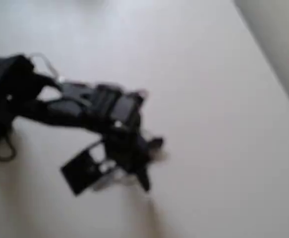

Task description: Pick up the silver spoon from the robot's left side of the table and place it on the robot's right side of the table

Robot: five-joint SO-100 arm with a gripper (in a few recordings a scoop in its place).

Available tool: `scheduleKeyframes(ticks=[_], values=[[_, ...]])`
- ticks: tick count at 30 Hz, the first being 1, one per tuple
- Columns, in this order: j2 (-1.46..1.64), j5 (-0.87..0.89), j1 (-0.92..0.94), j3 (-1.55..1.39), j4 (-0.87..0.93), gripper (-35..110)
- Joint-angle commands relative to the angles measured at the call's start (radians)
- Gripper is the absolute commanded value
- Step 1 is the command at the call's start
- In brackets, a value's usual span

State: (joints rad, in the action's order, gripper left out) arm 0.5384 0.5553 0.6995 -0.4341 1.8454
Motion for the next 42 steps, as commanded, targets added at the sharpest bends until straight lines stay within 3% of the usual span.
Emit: scheduleKeyframes(ticks=[1, 7, 9, 15, 19, 23, 27, 29, 36, 42], values=[[0.186, -0.011, 0.015, -0.104, 0.012, 48], [0.517, -0.074, -0.032, -0.221, 0.012, 46], [0.627, -0.133, -0.077, -0.224, 0.011, 36], [0.986, -0.278, -0.275, -0.242, 0.011, 35], [1.292, -0.402, -0.477, -0.403, 0.005, 35], [1.710, -0.440, -0.676, -0.888, -0.124, 32], [2.396, -0.517, -0.793, -1.729, -0.561, -2], [2.749, -0.571, -0.807, -2.066, -0.594, -2], [2.757, -0.627, -0.692, -2.511, -0.548, -2], [2.757, -0.607, -0.684, -2.519, -0.514, -2]])
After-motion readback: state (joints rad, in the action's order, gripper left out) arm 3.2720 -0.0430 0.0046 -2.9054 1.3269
